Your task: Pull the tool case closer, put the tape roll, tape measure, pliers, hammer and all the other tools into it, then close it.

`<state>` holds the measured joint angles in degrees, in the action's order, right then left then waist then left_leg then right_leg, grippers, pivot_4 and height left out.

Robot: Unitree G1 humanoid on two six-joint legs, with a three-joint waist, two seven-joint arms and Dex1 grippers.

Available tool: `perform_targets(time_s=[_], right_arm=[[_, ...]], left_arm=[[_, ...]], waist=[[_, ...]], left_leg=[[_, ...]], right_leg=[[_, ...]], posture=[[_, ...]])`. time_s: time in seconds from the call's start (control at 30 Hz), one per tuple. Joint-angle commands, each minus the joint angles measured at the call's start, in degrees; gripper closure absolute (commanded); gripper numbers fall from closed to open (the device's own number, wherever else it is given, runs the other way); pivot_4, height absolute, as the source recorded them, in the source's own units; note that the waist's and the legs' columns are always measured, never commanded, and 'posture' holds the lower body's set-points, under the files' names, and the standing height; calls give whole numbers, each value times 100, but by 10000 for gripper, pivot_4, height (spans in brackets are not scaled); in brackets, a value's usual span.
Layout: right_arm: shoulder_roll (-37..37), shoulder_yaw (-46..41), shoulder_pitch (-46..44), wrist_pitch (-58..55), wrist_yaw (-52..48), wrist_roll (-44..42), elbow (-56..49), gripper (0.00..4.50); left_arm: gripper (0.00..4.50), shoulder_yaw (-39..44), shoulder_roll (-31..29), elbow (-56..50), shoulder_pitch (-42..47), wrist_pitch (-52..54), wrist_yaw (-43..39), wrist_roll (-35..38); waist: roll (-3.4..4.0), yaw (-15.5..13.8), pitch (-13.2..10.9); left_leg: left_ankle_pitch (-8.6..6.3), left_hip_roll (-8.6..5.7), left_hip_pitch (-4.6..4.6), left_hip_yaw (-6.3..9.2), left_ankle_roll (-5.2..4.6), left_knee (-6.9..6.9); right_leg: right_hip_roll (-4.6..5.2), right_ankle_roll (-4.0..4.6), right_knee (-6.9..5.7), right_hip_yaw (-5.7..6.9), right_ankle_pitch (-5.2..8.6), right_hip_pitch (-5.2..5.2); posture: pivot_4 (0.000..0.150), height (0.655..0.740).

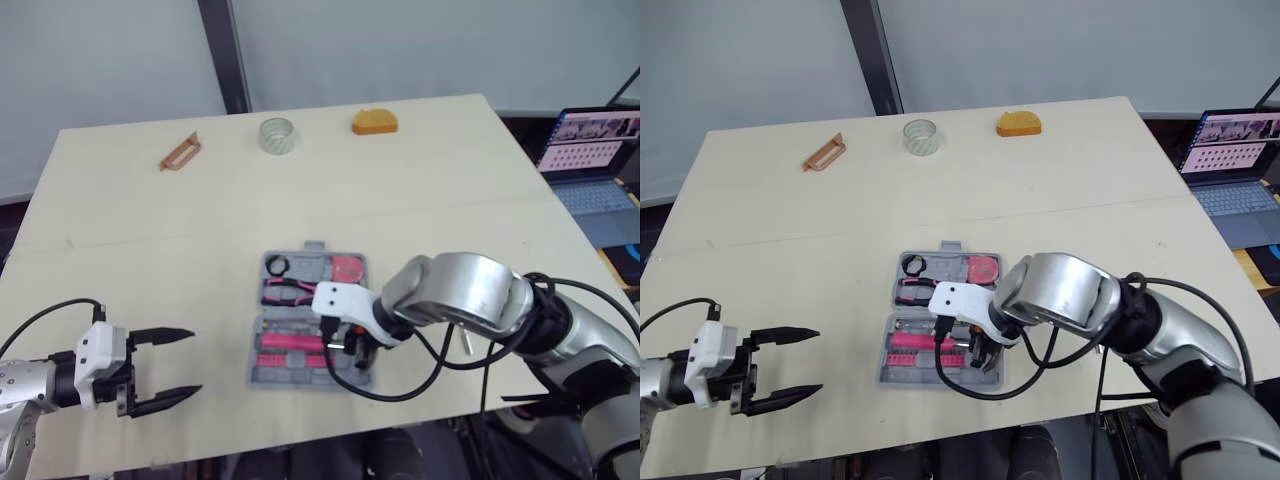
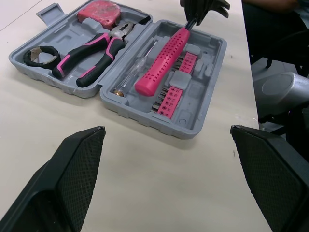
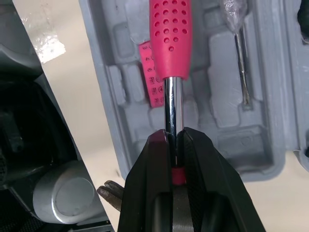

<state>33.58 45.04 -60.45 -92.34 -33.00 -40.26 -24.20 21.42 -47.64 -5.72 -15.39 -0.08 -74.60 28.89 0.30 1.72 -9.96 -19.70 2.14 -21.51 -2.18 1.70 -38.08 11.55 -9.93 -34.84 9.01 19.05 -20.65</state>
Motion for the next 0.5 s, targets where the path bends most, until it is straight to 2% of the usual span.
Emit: perform_targets(time_s=[0.03, 0.5], right_arm=[[-96, 24, -74, -16, 78, 91, -2, 44097], [-323, 290, 44, 180, -45, 428, 220, 44097]], left_arm=[[0, 108, -64, 5, -40, -68, -30, -15], [0, 158, -24, -67, -191, -166, 22, -63]], waist=[[0, -2, 0], [-1, 0, 1]], left_leg=[[0, 0, 0, 0, 0, 0], [0, 1, 0, 0, 1, 0]], right_leg=[[0, 0, 0, 0, 0, 0], [0, 0, -6, 0, 0, -3]], posture=[[1500, 7400], [1500, 7400]])
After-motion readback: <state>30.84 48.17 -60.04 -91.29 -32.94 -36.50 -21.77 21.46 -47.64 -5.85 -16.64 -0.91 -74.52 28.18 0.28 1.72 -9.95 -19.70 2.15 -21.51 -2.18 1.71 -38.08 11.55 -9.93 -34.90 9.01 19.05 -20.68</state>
